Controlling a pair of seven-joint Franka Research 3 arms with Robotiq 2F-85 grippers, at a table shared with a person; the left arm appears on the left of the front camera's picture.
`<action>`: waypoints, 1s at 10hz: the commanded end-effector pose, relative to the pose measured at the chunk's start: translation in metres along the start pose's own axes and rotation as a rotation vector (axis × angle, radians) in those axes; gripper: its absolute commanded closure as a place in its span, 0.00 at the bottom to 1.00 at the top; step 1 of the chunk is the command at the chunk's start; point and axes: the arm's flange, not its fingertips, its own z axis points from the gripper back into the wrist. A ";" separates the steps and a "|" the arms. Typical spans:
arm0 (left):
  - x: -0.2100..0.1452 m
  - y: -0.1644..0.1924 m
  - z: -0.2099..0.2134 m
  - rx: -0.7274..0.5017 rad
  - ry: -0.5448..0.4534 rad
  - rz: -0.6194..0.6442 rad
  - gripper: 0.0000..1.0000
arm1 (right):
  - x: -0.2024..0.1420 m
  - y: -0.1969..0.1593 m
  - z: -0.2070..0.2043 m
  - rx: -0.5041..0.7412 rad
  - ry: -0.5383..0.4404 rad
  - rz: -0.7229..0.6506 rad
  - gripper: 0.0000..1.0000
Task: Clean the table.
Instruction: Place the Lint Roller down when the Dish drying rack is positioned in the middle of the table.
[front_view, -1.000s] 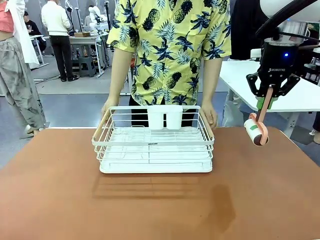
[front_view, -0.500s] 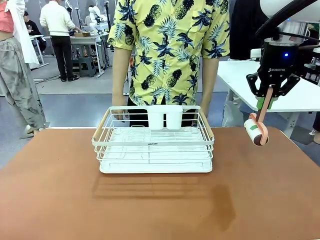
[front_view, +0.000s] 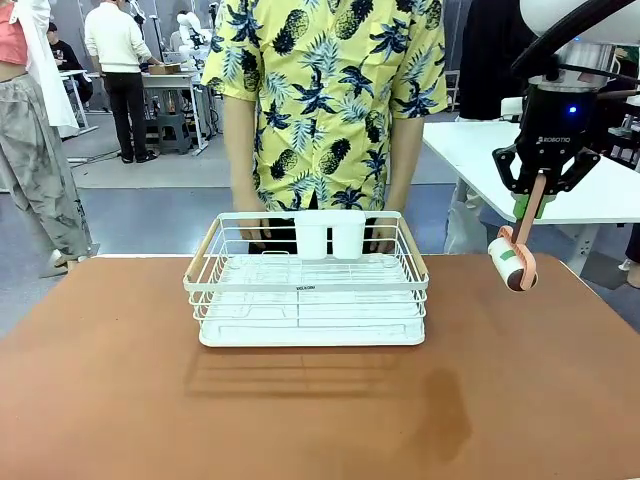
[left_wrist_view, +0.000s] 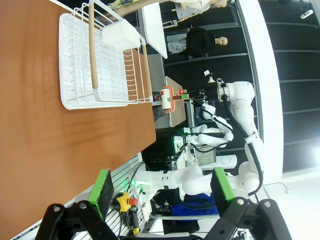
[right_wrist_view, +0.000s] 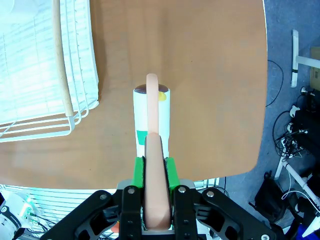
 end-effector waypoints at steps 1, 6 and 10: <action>0.000 -0.001 0.002 -0.013 -0.001 -0.004 0.00 | -0.001 0.002 0.003 -0.001 0.002 0.003 0.79; 0.000 -0.001 0.002 -0.013 -0.001 -0.004 0.00 | 0.007 -0.003 -0.007 -0.021 -0.054 -0.620 0.79; 0.000 -0.001 0.002 -0.013 -0.001 -0.004 0.00 | 0.011 -0.013 -0.029 0.268 -0.198 -1.147 0.79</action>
